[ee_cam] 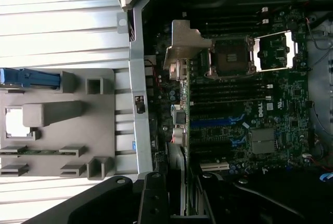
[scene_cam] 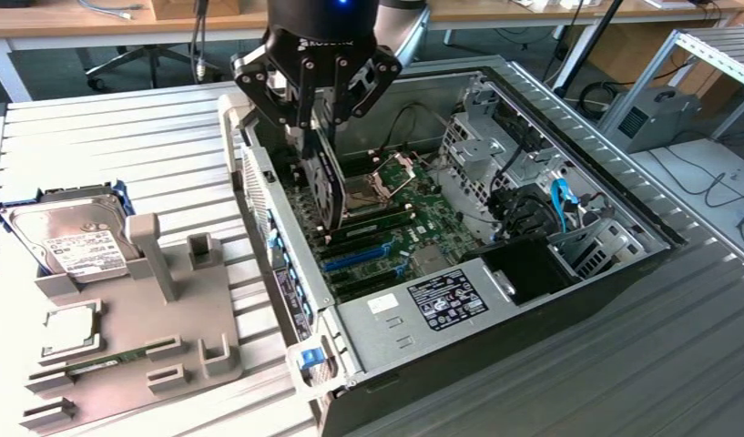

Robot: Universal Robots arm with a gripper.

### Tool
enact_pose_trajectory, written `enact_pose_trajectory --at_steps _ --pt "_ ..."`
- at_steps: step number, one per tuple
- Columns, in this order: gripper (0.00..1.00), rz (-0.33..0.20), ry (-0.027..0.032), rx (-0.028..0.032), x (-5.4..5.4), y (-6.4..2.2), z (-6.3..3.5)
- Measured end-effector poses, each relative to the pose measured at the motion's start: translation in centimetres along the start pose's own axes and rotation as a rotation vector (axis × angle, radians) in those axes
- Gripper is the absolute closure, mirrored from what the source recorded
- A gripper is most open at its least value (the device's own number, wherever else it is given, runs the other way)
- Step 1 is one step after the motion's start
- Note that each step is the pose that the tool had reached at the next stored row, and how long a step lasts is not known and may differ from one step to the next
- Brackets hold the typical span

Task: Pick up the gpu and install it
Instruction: 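Pick up the gpu and move the gpu toward the slot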

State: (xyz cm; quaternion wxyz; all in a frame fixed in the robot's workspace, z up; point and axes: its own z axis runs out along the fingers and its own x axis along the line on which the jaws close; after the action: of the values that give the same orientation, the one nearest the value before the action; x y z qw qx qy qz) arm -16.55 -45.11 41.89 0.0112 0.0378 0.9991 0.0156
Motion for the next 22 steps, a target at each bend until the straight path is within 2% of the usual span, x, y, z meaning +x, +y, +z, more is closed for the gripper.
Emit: enact_pose_trajectory --at_steps 22 --pt "0.74 0.000 0.0000 0.0000 -0.76 0.05 0.32"
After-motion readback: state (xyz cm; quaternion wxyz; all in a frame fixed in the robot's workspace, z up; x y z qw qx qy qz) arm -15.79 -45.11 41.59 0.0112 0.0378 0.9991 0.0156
